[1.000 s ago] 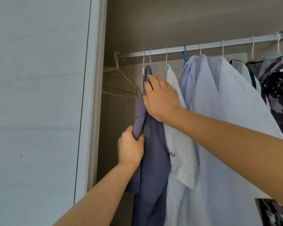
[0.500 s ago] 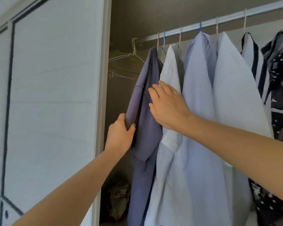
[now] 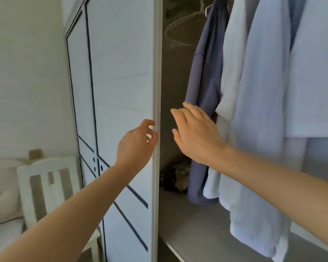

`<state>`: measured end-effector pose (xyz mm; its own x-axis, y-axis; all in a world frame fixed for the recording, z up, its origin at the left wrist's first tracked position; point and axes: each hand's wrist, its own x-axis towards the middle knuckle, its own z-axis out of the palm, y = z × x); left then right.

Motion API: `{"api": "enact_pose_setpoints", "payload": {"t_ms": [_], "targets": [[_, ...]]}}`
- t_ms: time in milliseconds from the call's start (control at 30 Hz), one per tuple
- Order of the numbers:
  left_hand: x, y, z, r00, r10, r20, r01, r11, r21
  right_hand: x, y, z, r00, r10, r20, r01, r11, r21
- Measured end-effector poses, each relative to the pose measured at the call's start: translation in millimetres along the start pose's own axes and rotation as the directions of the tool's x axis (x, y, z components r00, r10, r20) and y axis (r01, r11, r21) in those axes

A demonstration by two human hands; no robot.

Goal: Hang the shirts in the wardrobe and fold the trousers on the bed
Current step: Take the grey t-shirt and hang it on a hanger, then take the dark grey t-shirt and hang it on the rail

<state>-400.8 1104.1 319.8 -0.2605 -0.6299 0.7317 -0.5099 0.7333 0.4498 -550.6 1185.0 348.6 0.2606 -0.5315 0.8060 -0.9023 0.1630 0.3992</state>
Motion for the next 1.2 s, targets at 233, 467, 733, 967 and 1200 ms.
{"api": "enact_pose_setpoints", "payload": {"t_ms": [233, 467, 733, 967, 1200], "targets": [[-90, -76, -34, 0.999, 0.036, 0.003, -0.036, 0.965, 0.259, -37, -83, 35, 0.991, -0.102, 0.089, 0.076, 0.964, 0.256], [-182, -188, -59, 0.992, -0.046, 0.117, -0.007, 0.906, 0.423, -76, -194, 93, 0.953, -0.25, 0.17, 0.135, 0.855, 0.501], [-292, -306, -96, 0.91, -0.401, 0.107, 0.299, 0.812, 0.501, -125, -347, 148, 0.857, -0.434, 0.276, 0.106, 0.674, 0.731], [-377, -364, -126, 0.716, -0.695, 0.059, 0.567, 0.63, 0.531, -150, -465, 177, 0.75, -0.567, 0.341, 0.067, 0.577, 0.814], [-441, -398, -149, 0.473, -0.879, -0.057, 0.756, 0.372, 0.539, -155, -552, 195, 0.625, -0.708, 0.329, 0.064, 0.467, 0.882]]}}
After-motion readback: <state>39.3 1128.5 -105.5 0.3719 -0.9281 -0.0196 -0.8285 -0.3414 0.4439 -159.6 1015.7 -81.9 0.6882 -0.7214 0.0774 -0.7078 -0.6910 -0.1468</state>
